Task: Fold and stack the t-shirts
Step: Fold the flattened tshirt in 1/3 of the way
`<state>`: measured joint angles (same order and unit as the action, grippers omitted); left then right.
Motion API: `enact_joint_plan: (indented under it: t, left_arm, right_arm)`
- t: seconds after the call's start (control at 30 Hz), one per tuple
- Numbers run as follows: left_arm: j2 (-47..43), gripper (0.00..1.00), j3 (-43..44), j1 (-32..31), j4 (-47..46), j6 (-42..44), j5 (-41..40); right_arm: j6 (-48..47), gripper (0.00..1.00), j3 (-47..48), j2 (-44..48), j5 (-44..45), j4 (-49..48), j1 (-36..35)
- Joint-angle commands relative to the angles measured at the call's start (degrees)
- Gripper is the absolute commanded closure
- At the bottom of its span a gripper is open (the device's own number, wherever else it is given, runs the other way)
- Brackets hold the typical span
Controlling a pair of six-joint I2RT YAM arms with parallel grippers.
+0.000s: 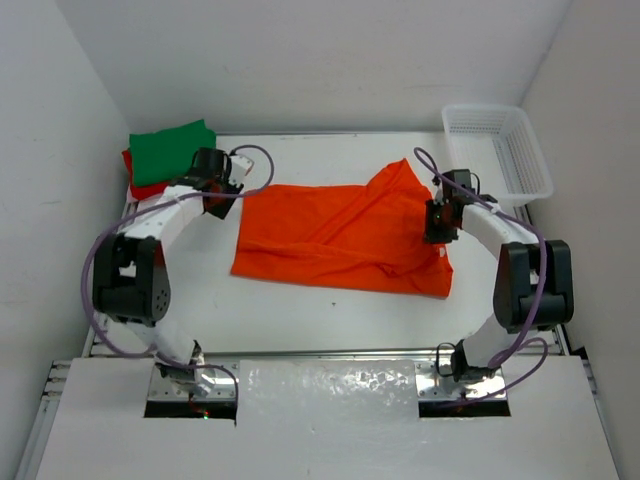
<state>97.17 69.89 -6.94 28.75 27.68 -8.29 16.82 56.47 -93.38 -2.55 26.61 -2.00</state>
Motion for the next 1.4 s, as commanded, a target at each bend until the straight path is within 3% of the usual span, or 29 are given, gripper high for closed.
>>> enact_joint_plan:
  t: [0.0,0.07,0.17,0.33,0.43,0.6,0.7,1.0,1.1,1.2,1.33,1.37]
  left_arm:
    - [-10.0,0.66,-0.2,-2.6,2.4,7.1,12.6]
    - [-13.6,0.69,-6.6,-9.1,4.7,15.8,13.1]
    - [-12.7,0.79,-11.8,-14.2,8.7,20.7,12.8]
    - [-5.2,0.86,-8.6,-14.4,10.3,17.5,13.6]
    - [-2.3,0.86,-6.4,-14.4,7.4,15.1,12.0]
    - [1.9,0.86,-3.7,-14.4,5.3,11.5,10.4]
    - [3.2,0.86,-3.4,-14.4,3.2,9.7,6.4]
    - [6.8,0.85,-2.5,-13.0,-7.6,2.1,-7.2]
    - [8.2,0.83,0.5,-10.6,-7.8,-1.6,-8.1]
    - [7.0,0.74,2.7,-7.4,-6.3,-3.8,-5.2]
    - [-1.2,0.65,0.6,-3.4,-4.1,-3.5,0.5]
    - [-3.2,0.65,-0.5,-3.2,-3.4,-3.1,1.8]
  right_arm:
    - [-1.0,0.76,3.4,1.7,1.0,1.1,0.2]
    - [-1.2,0.7,3.3,2.9,1.2,1.4,0.2]
    - [-0.3,0.64,2.9,4.5,2.5,2.8,0.2]
    - [4.3,0.64,-1.2,9.5,4.4,4.3,0.2]
    - [7.3,0.68,-7.7,14.7,1.1,0.6,0.2]
    - [11.8,0.76,-20.1,17.4,-3.6,-6.5,0.2]
    - [11.8,0.78,-22.3,15.3,-3.3,-8.5,0.2]
    - [7.4,0.79,-18.6,10.6,1.6,-6.6,0.3]
    - [6.0,0.79,-16.2,11.9,3.7,-4.8,0.3]
    - [4.4,0.78,-13.9,12.7,5.6,-2.4,0.6]
    - [4.9,0.68,-13.9,15.5,6.6,0.2,0.9]
    - [5.5,0.59,-14.6,17.9,7.0,1.0,1.0]
